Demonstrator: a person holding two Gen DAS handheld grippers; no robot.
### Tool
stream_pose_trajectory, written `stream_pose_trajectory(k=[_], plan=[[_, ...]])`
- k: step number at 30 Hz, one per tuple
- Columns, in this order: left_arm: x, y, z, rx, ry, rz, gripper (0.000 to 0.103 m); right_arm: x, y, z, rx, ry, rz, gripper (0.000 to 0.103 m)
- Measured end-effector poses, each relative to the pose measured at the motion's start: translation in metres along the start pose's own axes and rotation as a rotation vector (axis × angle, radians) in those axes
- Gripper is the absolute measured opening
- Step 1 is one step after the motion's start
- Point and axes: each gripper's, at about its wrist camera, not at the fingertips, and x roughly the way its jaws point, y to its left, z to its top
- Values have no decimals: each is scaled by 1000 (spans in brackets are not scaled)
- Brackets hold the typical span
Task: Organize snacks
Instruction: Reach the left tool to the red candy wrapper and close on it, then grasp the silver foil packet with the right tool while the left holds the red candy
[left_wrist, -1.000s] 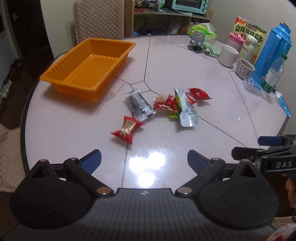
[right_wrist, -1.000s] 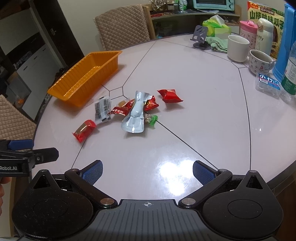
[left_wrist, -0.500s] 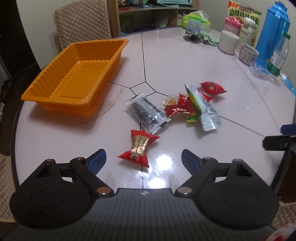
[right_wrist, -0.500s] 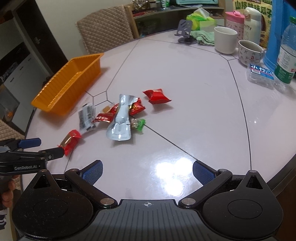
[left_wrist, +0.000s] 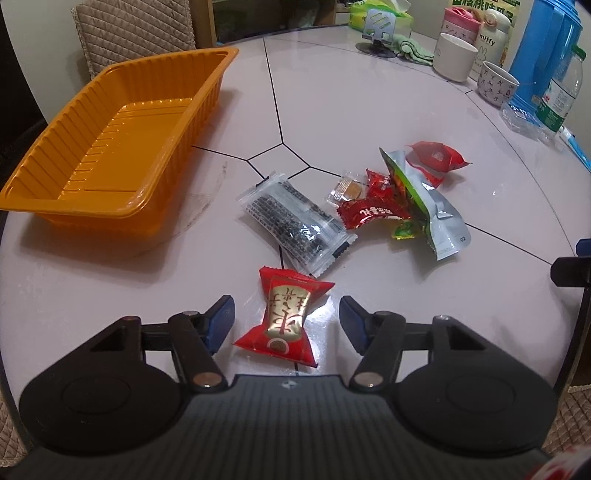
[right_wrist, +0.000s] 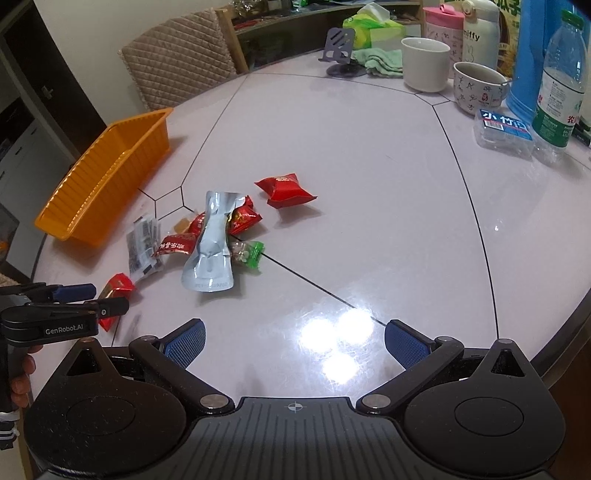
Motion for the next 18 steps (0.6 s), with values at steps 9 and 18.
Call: stream_pose_trajectory(k=[9, 18], plan=[[5, 5, -1, -22, 16, -28, 25, 8, 12, 6, -33, -12, 7, 103], [-7, 12, -5, -74, -15, -1, 20, 20, 35, 18, -115, -50, 51, 91]])
